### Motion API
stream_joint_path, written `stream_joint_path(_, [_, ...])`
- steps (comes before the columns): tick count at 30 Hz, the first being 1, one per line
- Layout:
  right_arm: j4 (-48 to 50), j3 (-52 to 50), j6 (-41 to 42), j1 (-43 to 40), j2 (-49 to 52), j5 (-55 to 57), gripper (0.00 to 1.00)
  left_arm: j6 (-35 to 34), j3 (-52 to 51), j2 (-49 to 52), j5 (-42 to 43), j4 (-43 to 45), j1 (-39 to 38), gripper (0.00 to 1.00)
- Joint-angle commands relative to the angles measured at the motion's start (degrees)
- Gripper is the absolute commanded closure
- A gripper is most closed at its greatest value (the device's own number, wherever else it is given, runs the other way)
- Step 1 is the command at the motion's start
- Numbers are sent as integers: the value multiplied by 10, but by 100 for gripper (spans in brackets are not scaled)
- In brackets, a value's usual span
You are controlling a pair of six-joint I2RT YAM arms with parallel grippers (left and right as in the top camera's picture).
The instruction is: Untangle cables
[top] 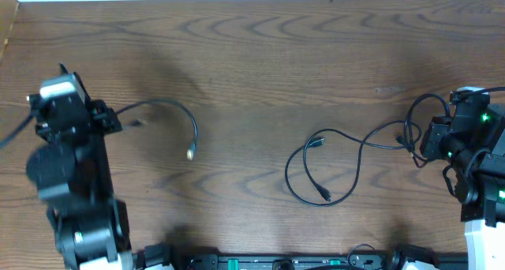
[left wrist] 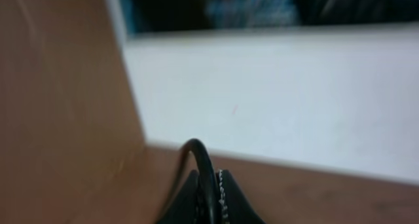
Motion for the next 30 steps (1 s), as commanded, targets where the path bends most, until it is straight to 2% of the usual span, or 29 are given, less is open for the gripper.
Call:
stream_joint_path(1, [2,10,10,-2,-2,-9,99,13,9,54,-15,-9,46,93])
stream_joint_path(7, [2,10,9,-2,-2,-26,99,8,51,166,-9,-44,158,93])
stream_joint_path(9, [3,10,9,-2,-2,-26,99,-13,80,205,2,-61,196,92])
stream_joint_path(16, [4,10,9,-2,-2,-28,99,-124,224,334,144,-120,309,93])
stream_joint_path(23, [4,10,9,-2,-2,-31,99,-140,366,439,153,-228,343,93])
stream_joint_path(30, [4,10,9,-2,-2,-38,99,-140,384,515,177,-301,344,93])
